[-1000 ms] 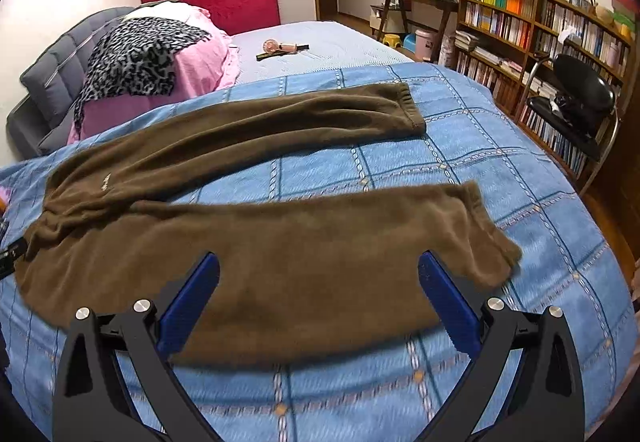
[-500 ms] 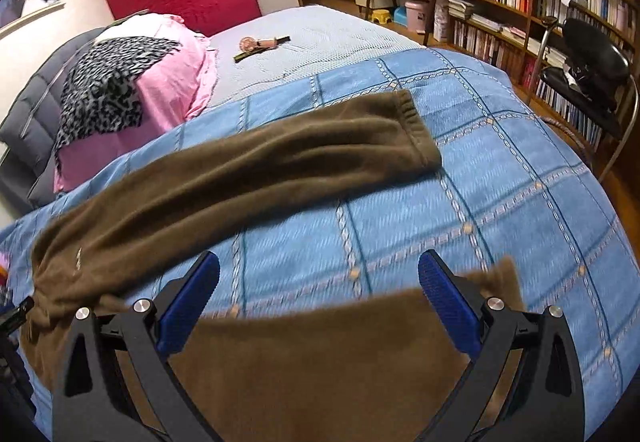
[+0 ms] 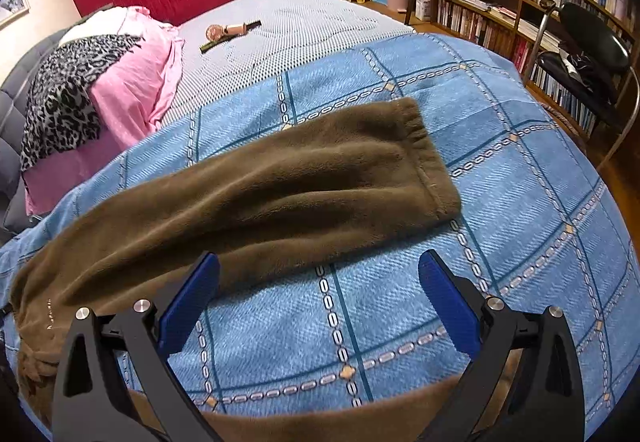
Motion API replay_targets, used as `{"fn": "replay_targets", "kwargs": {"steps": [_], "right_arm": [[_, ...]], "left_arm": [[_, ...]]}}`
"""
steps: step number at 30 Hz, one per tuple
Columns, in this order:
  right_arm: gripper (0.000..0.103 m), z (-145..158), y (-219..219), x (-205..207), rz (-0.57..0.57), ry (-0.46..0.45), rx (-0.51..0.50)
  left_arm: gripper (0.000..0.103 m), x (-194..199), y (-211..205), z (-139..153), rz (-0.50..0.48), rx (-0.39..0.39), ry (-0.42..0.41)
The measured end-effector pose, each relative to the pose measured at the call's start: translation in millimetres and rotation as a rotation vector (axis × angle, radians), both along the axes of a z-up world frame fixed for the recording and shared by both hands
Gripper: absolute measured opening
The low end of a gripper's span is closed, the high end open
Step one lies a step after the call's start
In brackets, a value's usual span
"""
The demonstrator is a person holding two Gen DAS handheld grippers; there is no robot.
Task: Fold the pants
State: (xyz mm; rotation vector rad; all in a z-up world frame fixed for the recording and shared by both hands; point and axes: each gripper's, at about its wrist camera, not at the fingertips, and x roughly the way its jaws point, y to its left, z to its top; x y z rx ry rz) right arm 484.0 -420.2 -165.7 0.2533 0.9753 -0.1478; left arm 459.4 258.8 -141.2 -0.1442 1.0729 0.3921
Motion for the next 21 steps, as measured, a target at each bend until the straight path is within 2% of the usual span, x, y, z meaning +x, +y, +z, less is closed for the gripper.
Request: {"fn": "replay_targets", "kwargs": {"steps": [6,15,19,21], "right_arm": [[0.1,-14,1,13,-0.009,0.019,0.001],[0.1,-25,1,24,-0.009,0.024,-0.013],[0.1,-30,-2,25,-0.017,0.029,-0.011],[0.1,-33,-3,26,-0.019,0.029,-0.013]], "left_arm": [[0.098,33,32,-5,0.087,-0.124,0.035],[0.098,66,79,-29,0.322,-0.274,0.106],[0.098,73,92,-30,0.392,-0.34,0.089],[0.098,74,98,-27,0.422,-0.409,0.05]]}}
